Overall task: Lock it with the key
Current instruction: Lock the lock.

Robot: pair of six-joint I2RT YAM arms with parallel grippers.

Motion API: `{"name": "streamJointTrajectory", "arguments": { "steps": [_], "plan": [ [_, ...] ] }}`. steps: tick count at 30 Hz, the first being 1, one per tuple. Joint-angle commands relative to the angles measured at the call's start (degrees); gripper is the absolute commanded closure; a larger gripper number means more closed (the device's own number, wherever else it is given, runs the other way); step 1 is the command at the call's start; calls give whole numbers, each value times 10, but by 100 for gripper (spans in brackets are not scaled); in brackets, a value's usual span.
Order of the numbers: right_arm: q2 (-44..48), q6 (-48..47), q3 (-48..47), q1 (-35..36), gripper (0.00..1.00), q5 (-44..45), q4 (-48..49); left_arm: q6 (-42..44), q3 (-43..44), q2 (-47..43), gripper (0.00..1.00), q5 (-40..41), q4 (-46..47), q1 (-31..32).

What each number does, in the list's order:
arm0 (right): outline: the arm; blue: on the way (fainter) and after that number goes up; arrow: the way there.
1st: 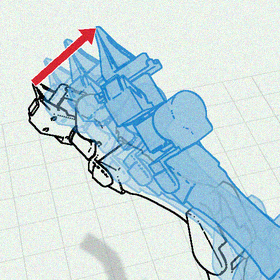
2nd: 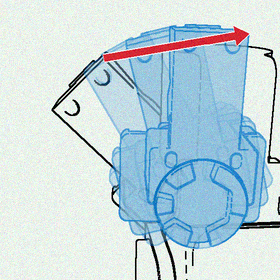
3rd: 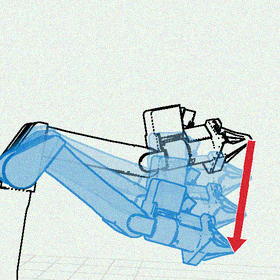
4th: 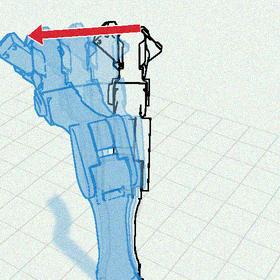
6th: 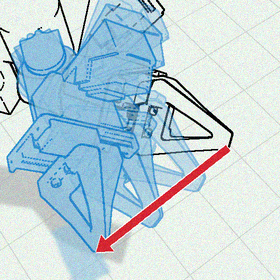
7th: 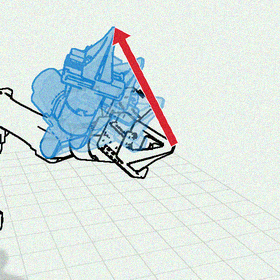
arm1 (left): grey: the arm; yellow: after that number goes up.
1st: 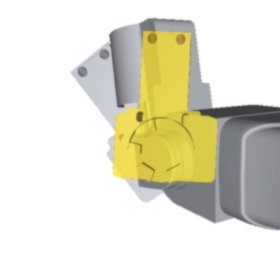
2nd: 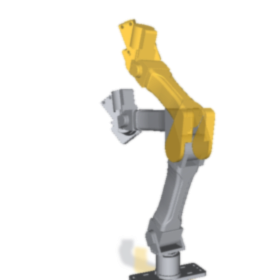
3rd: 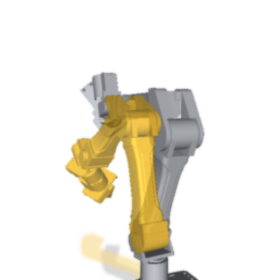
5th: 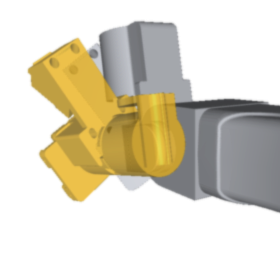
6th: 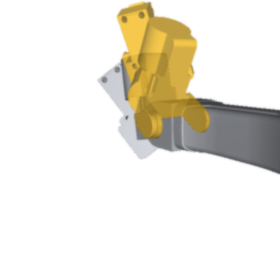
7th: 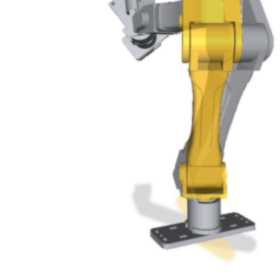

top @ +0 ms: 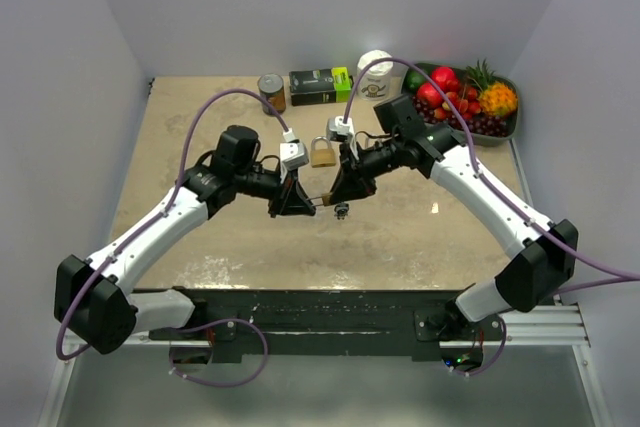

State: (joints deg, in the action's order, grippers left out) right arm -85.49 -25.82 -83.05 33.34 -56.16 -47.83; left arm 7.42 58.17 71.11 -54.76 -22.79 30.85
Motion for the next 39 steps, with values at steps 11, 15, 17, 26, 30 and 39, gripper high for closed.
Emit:
{"name": "streamJointTrajectory", "arguments": {
  "steps": [11, 15, 17, 26, 30, 39],
  "plan": [
    [5, 72, 61, 80, 100, -69, 187, -156, 11, 18, 100, -30, 345, 47],
    [7, 61, 59, 81, 100, -74, 175, -145, 8, 12, 100, -32, 325, 47],
    [9, 48, 54, 77, 100, -70, 161, -123, 3, 2, 100, -32, 304, 45],
    [-8, -111, -12, -1, 100, -64, -42, 57, -19, -27, 100, -68, 106, -52],
    [-6, -133, -12, -4, 100, -61, -65, 107, -12, -26, 100, -69, 51, -62],
    [2, -25, -5, -2, 45, -39, 40, 56, -10, -10, 100, -45, 84, -62]
  ]
}}
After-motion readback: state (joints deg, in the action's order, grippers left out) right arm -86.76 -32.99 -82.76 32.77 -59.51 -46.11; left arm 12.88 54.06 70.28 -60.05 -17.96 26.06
